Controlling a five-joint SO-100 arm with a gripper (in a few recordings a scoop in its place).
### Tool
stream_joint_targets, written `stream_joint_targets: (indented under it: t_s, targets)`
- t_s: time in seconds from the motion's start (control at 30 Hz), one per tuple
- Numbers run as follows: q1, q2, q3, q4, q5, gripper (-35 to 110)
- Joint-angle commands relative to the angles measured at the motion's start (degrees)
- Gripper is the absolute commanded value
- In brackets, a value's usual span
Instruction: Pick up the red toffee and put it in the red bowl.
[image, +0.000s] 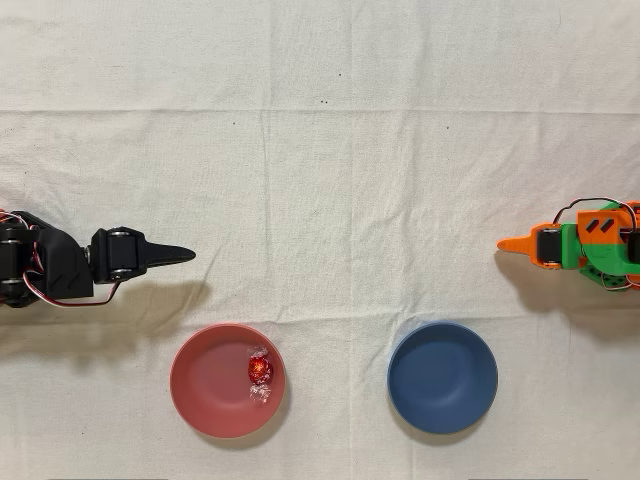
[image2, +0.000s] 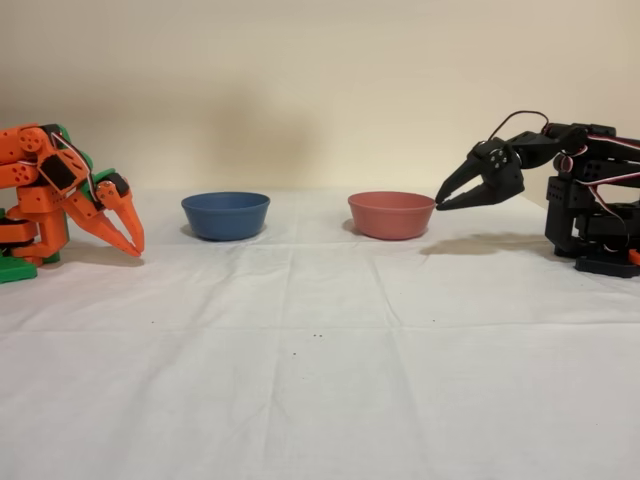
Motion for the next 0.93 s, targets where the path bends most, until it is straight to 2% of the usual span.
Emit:
stream_joint_targets:
  t_s: [0.0, 0.2, 0.9]
  targets:
    - [0.1, 1.0, 1.2, 4.6, -0.3, 1]
    - [-0.1, 1.0, 1.3, 9.3, 0.9, 1]
    - [0.0, 1.0, 1.3, 9.4, 1.5, 1]
